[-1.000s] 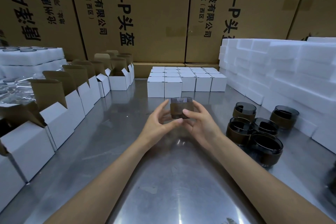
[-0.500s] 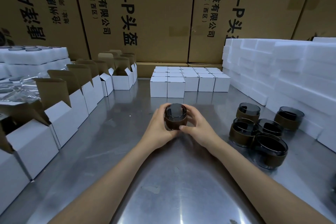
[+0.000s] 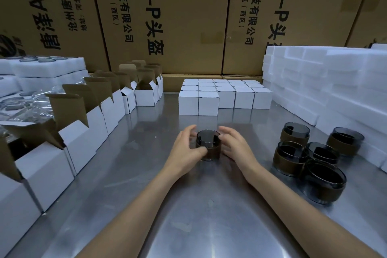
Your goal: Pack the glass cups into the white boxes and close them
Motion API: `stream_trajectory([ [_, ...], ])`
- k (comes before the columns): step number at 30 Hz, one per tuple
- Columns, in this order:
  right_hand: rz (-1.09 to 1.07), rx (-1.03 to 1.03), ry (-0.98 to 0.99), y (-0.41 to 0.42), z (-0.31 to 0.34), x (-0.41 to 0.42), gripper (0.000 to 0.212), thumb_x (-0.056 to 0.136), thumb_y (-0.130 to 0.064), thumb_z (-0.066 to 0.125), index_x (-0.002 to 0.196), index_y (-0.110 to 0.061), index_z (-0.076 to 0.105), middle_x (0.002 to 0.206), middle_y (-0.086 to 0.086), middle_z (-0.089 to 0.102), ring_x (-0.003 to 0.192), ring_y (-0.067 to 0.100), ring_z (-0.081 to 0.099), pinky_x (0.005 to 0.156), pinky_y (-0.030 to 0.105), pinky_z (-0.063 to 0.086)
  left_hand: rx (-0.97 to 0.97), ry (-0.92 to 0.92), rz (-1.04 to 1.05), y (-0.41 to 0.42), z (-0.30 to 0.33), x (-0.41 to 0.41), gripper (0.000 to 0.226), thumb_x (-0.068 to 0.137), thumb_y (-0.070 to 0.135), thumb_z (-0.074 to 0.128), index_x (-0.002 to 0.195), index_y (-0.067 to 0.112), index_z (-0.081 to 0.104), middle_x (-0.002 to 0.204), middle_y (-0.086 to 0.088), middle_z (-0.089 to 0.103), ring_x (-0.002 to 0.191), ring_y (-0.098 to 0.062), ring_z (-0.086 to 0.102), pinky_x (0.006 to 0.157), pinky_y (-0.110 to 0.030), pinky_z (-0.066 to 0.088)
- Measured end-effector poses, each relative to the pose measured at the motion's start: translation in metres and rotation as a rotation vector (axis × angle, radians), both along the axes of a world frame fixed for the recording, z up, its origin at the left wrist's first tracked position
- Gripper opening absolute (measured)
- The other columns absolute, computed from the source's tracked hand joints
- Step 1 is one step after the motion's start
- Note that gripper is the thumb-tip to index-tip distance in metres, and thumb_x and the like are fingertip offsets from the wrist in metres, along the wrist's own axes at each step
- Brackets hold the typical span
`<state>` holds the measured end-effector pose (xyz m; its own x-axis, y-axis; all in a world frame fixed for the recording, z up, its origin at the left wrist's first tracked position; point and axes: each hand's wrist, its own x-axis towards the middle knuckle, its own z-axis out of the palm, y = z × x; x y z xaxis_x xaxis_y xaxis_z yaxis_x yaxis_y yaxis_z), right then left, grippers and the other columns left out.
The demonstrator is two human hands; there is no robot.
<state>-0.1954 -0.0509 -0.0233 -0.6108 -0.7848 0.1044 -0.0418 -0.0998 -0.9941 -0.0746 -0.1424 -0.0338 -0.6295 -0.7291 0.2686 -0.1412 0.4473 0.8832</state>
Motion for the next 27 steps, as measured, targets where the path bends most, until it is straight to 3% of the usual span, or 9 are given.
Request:
stream_trajectory([
  [3, -0.110, 0.016, -0.040, -0.008, 0.004, -0.003, 0.009, 0.097, -0.023, 0.050, 0.098, -0.024, 0.059, 0.114, 0.008, 0.065, 0.100, 0.016, 0.060, 0.072, 0.024, 0.046, 0.106, 0.207, 0.220, -0.024, 0.001, 0.002, 0.040, 0.085, 0.001, 0.058, 0.124, 0.008, 0.054, 0.112, -0.004, 0.058, 0.112, -0.021, 0.055, 0.097, -0.030, 0.041],
  [7, -0.120, 0.023, 0.013, -0.024, 0.006, -0.010, 0.020, 0.098, -0.031, 0.049, 0.094, -0.017, 0.063, 0.102, 0.009, 0.070, 0.080, 0.011, 0.062, 0.064, 0.022, 0.046, 0.056, 0.160, 0.391, -0.074, -0.003, 0.004, 0.029, 0.086, 0.000, 0.054, 0.109, 0.014, 0.063, 0.111, -0.003, 0.064, 0.103, -0.013, 0.057, 0.088, -0.022, 0.040],
  [12, -0.027, 0.022, 0.011, -0.034, 0.006, -0.018, 0.044, 0.097, -0.045, 0.041, 0.086, -0.013, 0.069, 0.082, 0.006, 0.075, 0.074, 0.010, 0.068, 0.058, 0.022, 0.043, -0.074, -0.020, 0.457, -0.144, -0.001, -0.009, 0.030, 0.086, 0.007, 0.056, 0.114, 0.012, 0.067, 0.127, -0.008, 0.055, 0.117, -0.023, 0.054, 0.104, -0.036, 0.041],
  [20, -0.024, 0.016, 0.027, -0.039, 0.003, -0.017, 0.053, 0.087, -0.054, 0.041, 0.076, -0.010, 0.070, 0.070, 0.010, 0.072, 0.060, 0.011, 0.065, 0.061, 0.027, 0.040, -0.127, -0.028, 0.554, -0.225, 0.003, -0.048, 0.039, 0.090, 0.020, 0.059, 0.129, 0.015, 0.058, 0.142, -0.008, 0.043, 0.130, -0.023, 0.041, 0.102, -0.032, 0.035],
  [24, -0.028, -0.005, 0.028, -0.040, 0.003, -0.014, 0.060, 0.073, -0.062, 0.041, 0.072, -0.010, 0.071, 0.069, 0.013, 0.072, 0.059, 0.014, 0.063, 0.060, 0.027, 0.040, -0.410, -0.225, 0.612, -0.250, 0.003, -0.061, 0.046, 0.090, 0.029, 0.059, 0.135, 0.018, 0.053, 0.154, -0.007, 0.028, 0.141, -0.027, 0.027, 0.112, -0.043, 0.027],
  [27, -0.024, -0.025, -0.008, -0.040, 0.003, -0.015, 0.060, 0.071, -0.061, 0.043, 0.070, -0.009, 0.070, 0.069, 0.017, 0.071, 0.056, 0.014, 0.061, 0.051, 0.019, 0.041, -0.612, -0.382, 0.658, -0.261, 0.002, -0.068, 0.047, 0.094, 0.032, 0.054, 0.138, 0.017, 0.049, 0.157, -0.010, 0.023, 0.145, -0.030, 0.018, 0.117, -0.045, 0.017],
])
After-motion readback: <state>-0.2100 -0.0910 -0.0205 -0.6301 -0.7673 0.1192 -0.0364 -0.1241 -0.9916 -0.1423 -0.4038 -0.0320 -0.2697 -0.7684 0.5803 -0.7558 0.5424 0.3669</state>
